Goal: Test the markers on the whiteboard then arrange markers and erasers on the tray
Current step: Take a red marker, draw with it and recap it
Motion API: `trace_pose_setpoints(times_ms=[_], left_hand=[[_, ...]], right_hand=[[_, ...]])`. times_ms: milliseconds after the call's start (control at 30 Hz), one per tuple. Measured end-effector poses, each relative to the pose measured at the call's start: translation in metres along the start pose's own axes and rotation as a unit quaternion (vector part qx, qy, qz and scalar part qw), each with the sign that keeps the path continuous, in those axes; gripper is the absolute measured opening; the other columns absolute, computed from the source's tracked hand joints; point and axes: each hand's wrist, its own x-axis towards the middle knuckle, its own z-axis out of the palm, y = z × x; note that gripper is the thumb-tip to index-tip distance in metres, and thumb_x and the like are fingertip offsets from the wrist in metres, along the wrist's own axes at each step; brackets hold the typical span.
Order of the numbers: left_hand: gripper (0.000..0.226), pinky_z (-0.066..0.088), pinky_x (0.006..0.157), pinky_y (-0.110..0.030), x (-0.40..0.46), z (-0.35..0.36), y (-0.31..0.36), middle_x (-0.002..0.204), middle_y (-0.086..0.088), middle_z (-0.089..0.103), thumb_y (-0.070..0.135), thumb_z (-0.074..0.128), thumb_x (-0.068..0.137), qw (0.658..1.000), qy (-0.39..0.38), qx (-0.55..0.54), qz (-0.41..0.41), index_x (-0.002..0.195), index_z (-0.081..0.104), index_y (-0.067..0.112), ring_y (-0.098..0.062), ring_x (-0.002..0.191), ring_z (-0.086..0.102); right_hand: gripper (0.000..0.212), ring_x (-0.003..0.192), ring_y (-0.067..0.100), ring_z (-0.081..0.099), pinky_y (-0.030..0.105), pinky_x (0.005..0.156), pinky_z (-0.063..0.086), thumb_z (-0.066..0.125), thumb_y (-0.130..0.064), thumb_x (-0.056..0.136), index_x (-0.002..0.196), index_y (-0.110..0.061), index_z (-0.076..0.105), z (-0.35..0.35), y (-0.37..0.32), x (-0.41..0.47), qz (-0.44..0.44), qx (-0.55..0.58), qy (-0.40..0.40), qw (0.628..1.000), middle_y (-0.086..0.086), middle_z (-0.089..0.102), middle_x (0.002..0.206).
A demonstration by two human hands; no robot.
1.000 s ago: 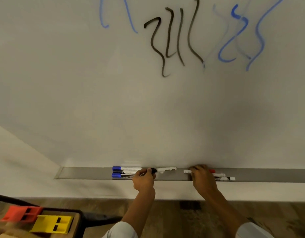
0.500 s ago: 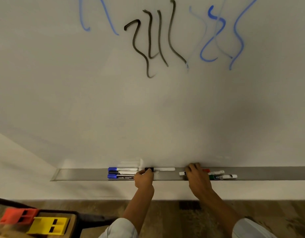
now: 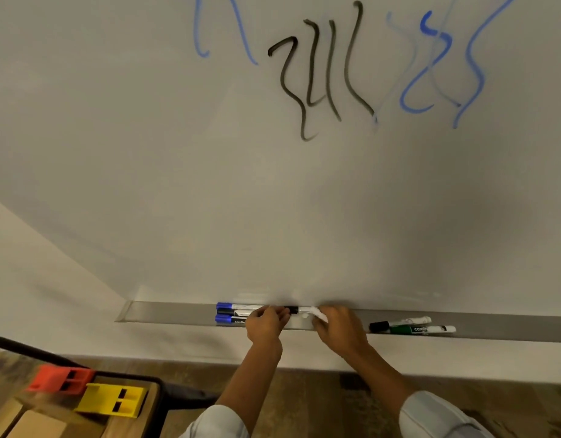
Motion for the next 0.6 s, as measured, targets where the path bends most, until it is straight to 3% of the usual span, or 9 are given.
trace_pose_setpoints(times_ms=[67,267,367,600], left_hand=[[0.019,0.061,0.070,-0.033,0.002,-0.003,0.003,0.094,-0.024,0.072,-0.004,0.056,0.092,1.000,-0.001,0.003,0.003,0.111,0.060,-0.006,-0.031,0.082,0.073],[0.019,0.061,0.071,-0.034,0.006,-0.011,0.010,0.093,-0.020,0.073,0.004,0.060,0.093,1.000,-0.010,0.016,-0.003,0.112,0.062,-0.002,-0.030,0.083,0.074],[0.019,0.061,0.070,-0.034,0.007,-0.014,0.015,0.094,-0.021,0.073,0.003,0.059,0.094,1.000,-0.016,0.017,-0.002,0.112,0.061,-0.001,-0.030,0.083,0.074],[0.019,0.062,0.069,-0.034,0.005,-0.014,0.015,0.094,-0.020,0.073,0.004,0.057,0.095,0.998,-0.040,0.042,-0.004,0.113,0.060,0.000,-0.028,0.080,0.073]], right_hand=[[0.025,0.064,0.014,0.061,0.024,0.055,0.048,0.063,-0.042,0.090,0.090,-0.018,0.069,0.009,-0.013,0.006,0.076,0.030,0.016,0.997,-0.003,0.067,0.076],[0.025,0.084,0.020,0.068,0.026,0.065,0.050,0.066,-0.034,0.091,0.105,-0.014,0.071,0.035,-0.047,0.009,0.196,0.029,0.052,0.979,0.005,0.072,0.093],[0.026,0.081,0.020,0.070,0.027,0.068,0.055,0.065,-0.032,0.093,0.111,-0.013,0.070,0.036,-0.047,0.010,0.203,0.014,0.058,0.977,0.005,0.073,0.092],[0.031,0.075,0.019,0.069,0.024,0.063,0.051,0.069,-0.029,0.090,0.117,-0.014,0.066,0.035,-0.042,0.011,0.151,0.002,0.062,0.986,0.006,0.073,0.089]])
